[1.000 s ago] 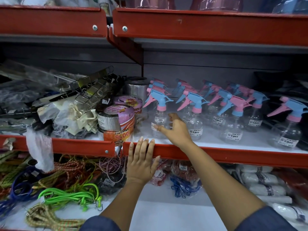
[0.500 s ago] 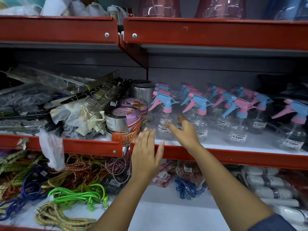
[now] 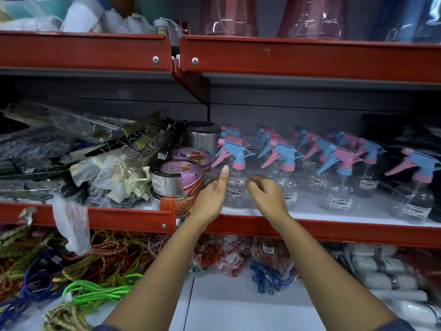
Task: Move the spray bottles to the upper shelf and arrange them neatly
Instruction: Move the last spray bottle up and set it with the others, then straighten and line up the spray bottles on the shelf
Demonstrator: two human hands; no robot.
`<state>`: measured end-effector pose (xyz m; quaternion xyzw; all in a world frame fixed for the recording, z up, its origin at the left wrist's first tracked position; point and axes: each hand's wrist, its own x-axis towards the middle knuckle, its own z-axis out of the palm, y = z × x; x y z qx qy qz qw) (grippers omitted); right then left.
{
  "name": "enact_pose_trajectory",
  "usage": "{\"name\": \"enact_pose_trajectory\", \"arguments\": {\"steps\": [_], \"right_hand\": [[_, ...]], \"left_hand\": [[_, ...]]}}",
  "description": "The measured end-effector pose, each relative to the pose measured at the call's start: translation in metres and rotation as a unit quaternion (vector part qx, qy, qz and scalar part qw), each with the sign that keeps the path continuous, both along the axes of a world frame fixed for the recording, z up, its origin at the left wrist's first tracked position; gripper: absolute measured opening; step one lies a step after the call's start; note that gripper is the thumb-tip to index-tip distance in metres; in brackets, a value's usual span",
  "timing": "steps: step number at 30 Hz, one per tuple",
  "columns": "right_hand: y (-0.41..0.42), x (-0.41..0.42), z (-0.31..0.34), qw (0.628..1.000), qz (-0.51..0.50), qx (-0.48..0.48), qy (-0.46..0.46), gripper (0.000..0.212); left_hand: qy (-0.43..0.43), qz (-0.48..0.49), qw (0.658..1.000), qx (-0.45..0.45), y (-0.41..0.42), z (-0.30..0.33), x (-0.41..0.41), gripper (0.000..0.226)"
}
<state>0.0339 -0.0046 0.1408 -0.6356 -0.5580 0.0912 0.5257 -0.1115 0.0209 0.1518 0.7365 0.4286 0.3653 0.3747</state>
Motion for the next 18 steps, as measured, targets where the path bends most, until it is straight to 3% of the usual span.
{"name": "enact_pose_trajectory", "arguments": {"steps": [3, 9, 12, 15, 18], "right_hand": [[0.001, 0.000, -0.002, 1.000, -0.011, 0.008, 0.009, 0.032], [0.004, 0.001, -0.004, 1.000, -0.023, 0.019, 0.001, 0.034], [0.000, -0.001, -0.007, 0.998, -0.031, 0.059, 0.013, 0.034], [-0.016, 0.001, -0.015, 0.980, -0.072, 0.183, 0.041, 0.017], [-0.031, 0.020, -0.019, 0.956, -0.138, 0.257, 0.037, 0.013]], "left_hand": [[0.005, 0.011, 0.999, 0.030, -0.004, -0.001, -0.002, 0.043], [0.008, 0.021, 0.998, 0.057, 0.001, -0.008, -0.001, 0.047], [-0.068, 0.064, 0.991, 0.101, 0.001, -0.017, 0.003, 0.059], [-0.174, 0.132, 0.958, 0.186, -0.003, -0.027, 0.009, 0.051], [-0.201, 0.111, 0.950, 0.212, -0.008, -0.029, 0.027, 0.061]]}}
